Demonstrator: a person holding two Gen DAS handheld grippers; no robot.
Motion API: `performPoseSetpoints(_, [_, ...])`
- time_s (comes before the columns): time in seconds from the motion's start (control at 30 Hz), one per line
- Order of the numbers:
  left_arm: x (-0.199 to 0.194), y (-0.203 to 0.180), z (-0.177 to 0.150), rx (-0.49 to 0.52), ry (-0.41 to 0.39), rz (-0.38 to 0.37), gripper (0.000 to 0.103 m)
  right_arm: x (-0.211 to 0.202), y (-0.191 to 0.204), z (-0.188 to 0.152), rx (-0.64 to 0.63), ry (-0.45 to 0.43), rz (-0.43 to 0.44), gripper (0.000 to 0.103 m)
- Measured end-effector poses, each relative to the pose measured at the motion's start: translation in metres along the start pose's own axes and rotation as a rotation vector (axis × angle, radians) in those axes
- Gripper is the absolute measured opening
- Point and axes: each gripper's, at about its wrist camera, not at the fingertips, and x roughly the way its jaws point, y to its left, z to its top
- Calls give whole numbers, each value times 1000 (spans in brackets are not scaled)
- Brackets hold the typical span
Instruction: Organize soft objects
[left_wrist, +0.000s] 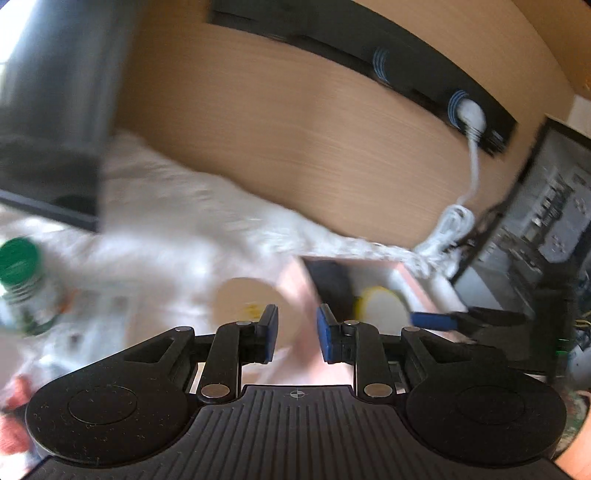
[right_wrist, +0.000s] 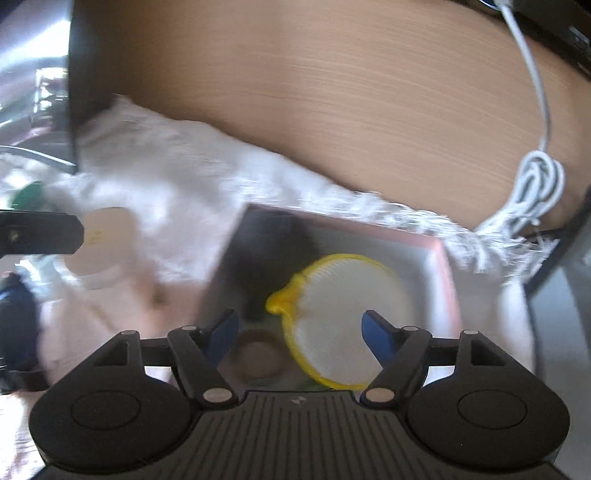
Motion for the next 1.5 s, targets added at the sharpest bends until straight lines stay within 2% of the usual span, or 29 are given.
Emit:
performPoseSetpoints(0.13, [-26, 41, -8, -68, -26, 80, 25, -24, 19, -3, -9, -51, 31, 80])
performPoseSetpoints(0.33, [-61, 114, -26, -195, -52, 265, 25, -51, 65, -5, -43, -108, 127, 85])
performPoseSetpoints(0.53, [-89, 182, -49, -337, -71, 411, 25, -54, 129, -17, -137, -78, 197, 87])
performPoseSetpoints(0.63, [-106, 206, -56, -363, -102, 432, 25, -48, 154, -26, -186, -43, 200, 87])
performPoseSetpoints(0.73, [-110, 218, -57, -328, -94, 395, 25, -48, 171, -36, -229, -22, 199, 87])
performPoseSetpoints(0.87, [-94, 213, -53, -217, -20, 303, 25, -45, 184, -41, -268, -4, 185, 87])
performPoseSetpoints(0.93, [-79, 208, -49, -162, 12, 287, 25, -45, 187, -43, -270, 4, 181, 87])
performPoseSetpoints(1.13, [-34, 199, -33, -77, 69, 283, 25, -40, 180, -45, -254, 31, 157, 87])
performPoseSetpoints(1.33, [8, 193, -29, 72, 224, 336, 28, -35, 169, -48, -216, 55, 138, 87])
performPoseSetpoints(1.5, [12, 190, -32, 118, 221, 339, 28, -32, 167, -48, -206, 60, 142, 87])
